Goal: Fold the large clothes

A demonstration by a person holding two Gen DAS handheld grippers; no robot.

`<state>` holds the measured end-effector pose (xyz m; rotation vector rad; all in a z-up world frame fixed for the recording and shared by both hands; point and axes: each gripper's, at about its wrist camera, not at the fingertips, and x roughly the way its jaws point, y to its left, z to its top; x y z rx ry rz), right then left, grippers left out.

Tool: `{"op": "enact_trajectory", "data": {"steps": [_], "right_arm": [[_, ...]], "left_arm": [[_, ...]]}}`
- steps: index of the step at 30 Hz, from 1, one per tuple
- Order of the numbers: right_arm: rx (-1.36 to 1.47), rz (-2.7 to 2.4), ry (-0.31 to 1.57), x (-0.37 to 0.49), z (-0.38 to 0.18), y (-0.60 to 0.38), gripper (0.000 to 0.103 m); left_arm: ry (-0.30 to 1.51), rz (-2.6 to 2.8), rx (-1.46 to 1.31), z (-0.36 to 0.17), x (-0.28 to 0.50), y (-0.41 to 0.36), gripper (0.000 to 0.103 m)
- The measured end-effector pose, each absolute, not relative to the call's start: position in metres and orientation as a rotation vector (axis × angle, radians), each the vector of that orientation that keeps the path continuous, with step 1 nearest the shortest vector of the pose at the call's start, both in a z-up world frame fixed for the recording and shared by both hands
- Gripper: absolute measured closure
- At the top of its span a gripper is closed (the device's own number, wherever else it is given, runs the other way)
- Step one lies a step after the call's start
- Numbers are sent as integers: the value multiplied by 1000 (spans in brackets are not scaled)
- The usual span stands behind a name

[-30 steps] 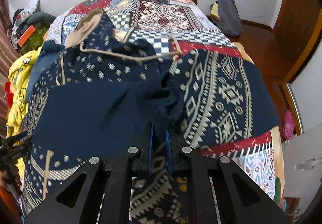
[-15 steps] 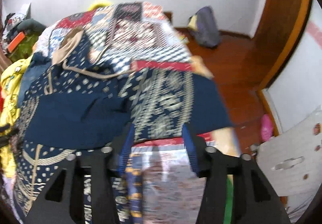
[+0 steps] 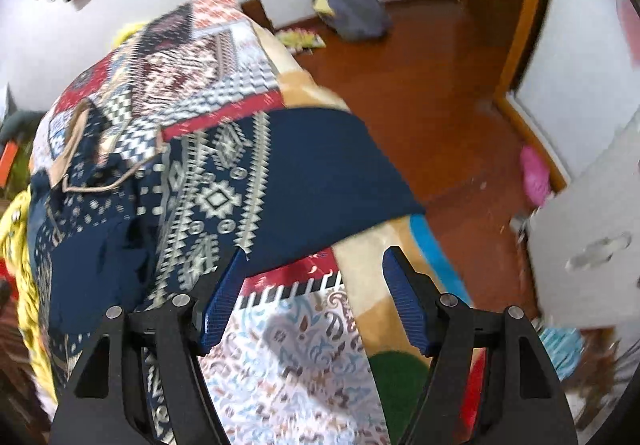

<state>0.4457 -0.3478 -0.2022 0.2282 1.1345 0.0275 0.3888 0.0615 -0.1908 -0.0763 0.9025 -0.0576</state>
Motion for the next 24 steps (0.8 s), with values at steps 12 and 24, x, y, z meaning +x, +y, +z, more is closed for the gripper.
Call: {"op": "enact_trajectory", "data": {"steps": [12, 24], "right_arm": [[578, -18, 1128, 479, -254, -375, 37], [475, -78, 1010, 489, -223, -367, 95]], "left_arm": [[951, -54, -9, -221, 392, 49, 18], [929, 54, 24, -214, 376, 79, 18]]}}
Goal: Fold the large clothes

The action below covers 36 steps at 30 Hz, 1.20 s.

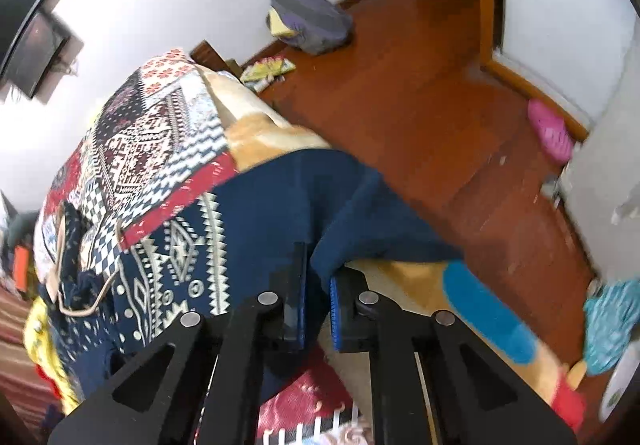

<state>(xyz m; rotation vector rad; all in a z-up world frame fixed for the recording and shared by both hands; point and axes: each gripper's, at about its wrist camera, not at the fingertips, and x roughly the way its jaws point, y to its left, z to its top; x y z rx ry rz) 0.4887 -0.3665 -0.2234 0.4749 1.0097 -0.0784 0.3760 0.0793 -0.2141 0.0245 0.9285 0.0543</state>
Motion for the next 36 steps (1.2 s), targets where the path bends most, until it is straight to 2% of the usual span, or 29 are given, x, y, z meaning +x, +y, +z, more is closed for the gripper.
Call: {"op": "enact_trajectory", "data": {"steps": [6, 12, 17, 20, 24, 31, 34, 36], "right_arm": [[375, 21, 887, 470, -153, -345, 96], [318, 181, 754, 446, -80, -296, 96], [241, 329, 736, 426, -61, -233, 96], [193, 397, 781, 423, -76, -192, 96], [176, 471, 925, 429, -121, -144, 96], [131, 479, 1156, 425, -194, -117, 96], [90, 464, 1302, 425, -219, -115, 91], [103, 486, 1332, 423, -221, -121, 90]], "left_arm": [[921, 22, -72, -208, 363, 89, 18], [887, -1, -52, -194, 349, 84, 18], [858, -16, -30, -184, 333, 86, 18], [857, -23, -36, -182, 325, 91, 18], [859, -31, -52, -182, 315, 98, 18], [873, -39, -66, -184, 306, 104, 18], [876, -48, -69, -183, 305, 100, 18], [874, -55, -63, -181, 307, 95, 18]]}}
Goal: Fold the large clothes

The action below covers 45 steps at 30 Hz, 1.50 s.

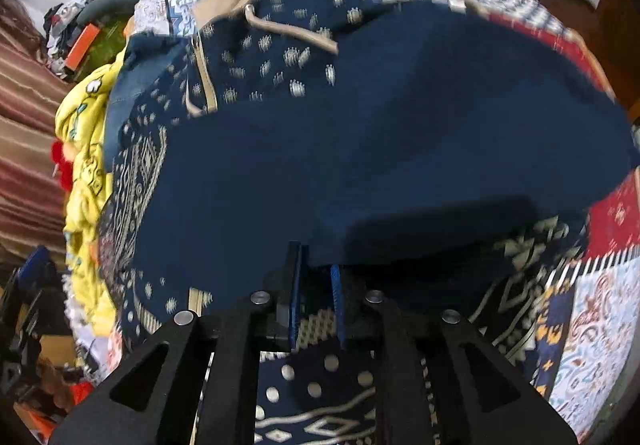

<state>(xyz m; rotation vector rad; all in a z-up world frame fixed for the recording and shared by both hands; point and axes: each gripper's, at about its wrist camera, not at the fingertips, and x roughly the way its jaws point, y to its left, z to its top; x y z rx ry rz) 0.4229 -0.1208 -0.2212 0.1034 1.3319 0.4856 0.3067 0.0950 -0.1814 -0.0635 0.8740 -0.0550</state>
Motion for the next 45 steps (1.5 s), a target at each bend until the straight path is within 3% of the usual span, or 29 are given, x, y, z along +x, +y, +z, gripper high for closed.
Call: {"op": "enact_trajectory", "data": {"steps": [5, 11, 14, 25, 36, 38, 39, 41, 42, 45], "right_arm": [[33, 558, 1328, 408, -195, -135, 70], [-109, 510, 1114, 382, -150, -170, 62], [-86, 433, 1048, 379, -138, -206, 43], [117, 185, 1070, 396, -154, -318, 42], [137, 136, 1096, 386, -171, -344, 42], [125, 139, 1095, 385, -173, -344, 42], [124, 141, 1098, 385, -174, -345, 42], [127, 141, 1106, 385, -176, -345, 42], [131, 143, 1110, 385, -177, -345, 42], [138, 147, 1114, 384, -178, -343, 42]], "left_arm": [[872, -85, -31, -173, 320, 72, 18], [823, -169, 4, -147, 342, 29, 18], [794, -229, 29, -133, 357, -2, 18], [898, -480, 134, -156, 429, -144, 19], [1144, -520, 150, -246, 494, -227, 30], [1135, -501, 181, -253, 498, -232, 35], [1120, -485, 208, -254, 499, -234, 43], [1082, -445, 256, -254, 500, -233, 67], [1070, -420, 255, -252, 501, -229, 88], [1047, -408, 129, -235, 506, -203, 90]]}}
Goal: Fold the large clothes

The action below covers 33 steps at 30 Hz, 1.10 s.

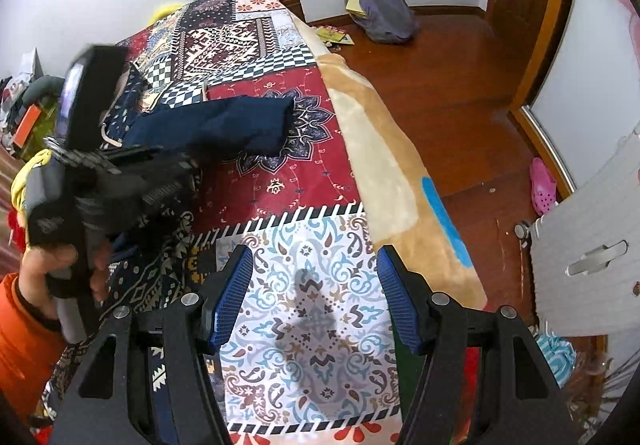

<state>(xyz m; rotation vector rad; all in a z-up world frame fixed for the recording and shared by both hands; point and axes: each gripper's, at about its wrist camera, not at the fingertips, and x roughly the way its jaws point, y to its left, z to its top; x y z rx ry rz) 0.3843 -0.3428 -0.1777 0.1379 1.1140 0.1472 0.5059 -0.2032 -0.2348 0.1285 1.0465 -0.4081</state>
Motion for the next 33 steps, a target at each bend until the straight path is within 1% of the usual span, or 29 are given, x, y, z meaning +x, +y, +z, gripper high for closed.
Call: {"op": "enact_trajectory", "data": {"steps": [5, 6, 10, 13, 17, 20, 22, 27, 30, 31, 32, 33], "right_arm": [[111, 159, 1122, 388, -179, -329, 42], [96, 168, 1128, 391, -179, -323, 42], [40, 214, 1120, 397, -173, -297, 42], [-2, 253, 1104, 403, -166, -274, 42], [-57, 300, 1096, 414, -161, -242, 42], [-110, 309, 1078, 421, -165, -218, 42], [-152, 317, 1093, 429, -173, -201, 42], [-262, 306, 1191, 440, -211, -171, 42], [-306, 294, 1196, 438, -224, -165, 43], [-302, 295, 1189, 437, -225, -165, 42], [-294, 294, 1186, 436, -225, -167, 41], [-281, 293, 1192, 437, -224, -169, 41]], "left_arm": [[931, -386, -55, -178, 500, -149, 92], [885, -382, -75, -160, 493, -131, 92], [731, -332, -38, -117, 465, -80, 93], [687, -267, -27, -108, 444, -35, 93], [713, -176, -78, -119, 423, 32, 93], [759, -125, -108, -140, 412, 73, 93], [812, -105, -156, -163, 405, 98, 93], [967, -53, -208, -219, 388, 130, 93], [1034, -42, -251, -247, 378, 144, 92], [1049, -37, -254, -253, 376, 147, 89], [1057, -36, -263, -258, 371, 151, 80], [1061, -22, -277, -264, 365, 156, 67]]}}
